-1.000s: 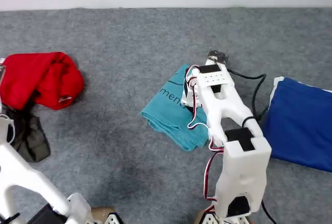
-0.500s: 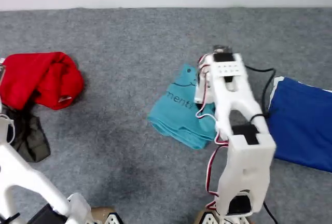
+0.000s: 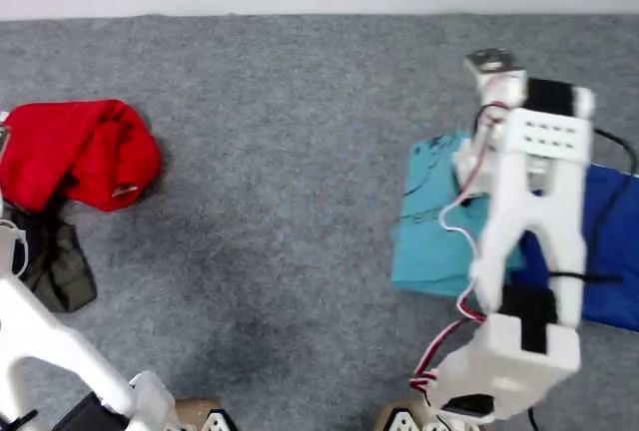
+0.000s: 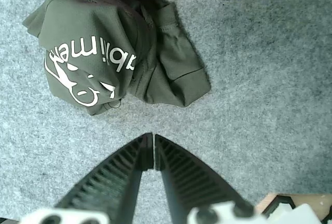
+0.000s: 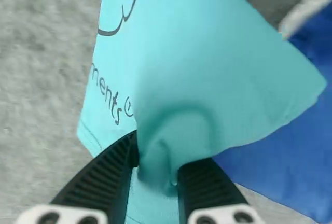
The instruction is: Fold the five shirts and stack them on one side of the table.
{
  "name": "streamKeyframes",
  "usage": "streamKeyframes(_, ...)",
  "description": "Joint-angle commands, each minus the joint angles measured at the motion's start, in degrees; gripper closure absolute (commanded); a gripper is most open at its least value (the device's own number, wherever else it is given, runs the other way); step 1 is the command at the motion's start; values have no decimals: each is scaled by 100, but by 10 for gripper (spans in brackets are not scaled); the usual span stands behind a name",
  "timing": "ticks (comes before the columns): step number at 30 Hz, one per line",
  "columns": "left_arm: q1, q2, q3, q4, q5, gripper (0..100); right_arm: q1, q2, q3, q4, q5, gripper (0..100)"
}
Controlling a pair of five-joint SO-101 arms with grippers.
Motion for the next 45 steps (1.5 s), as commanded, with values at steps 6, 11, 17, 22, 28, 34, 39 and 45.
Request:
streamKeyframes(6,53,-149,-31,0,-9,984,1138,-725,-290,22,1231,991)
streamKeyframes(11,53,-149,92,-44,-9,984,1763,-716,-246,-743,1574,991)
streamKeyframes(17,88,-202,523,-360,-9,984,2396,-75,-255,-1358,1908,991)
streamKeyframes(22,413,-202,532,-325,0,984,2677,716,-281,-1719,2057,980)
streamKeyframes(28,668,-202,532,-325,9,984,2923,655,-958,-1323,1741,731)
streamKeyframes(34,633,-211,514,-325,0,984,2712,277,-1811,-286,1486,848)
streamKeyframes(39,633,-220,374,-53,0,984,2378,673,-1679,127,1459,975)
streamKeyframes(45,633,-220,-84,220,0,984,2668,1543,-1319,233,1486,990)
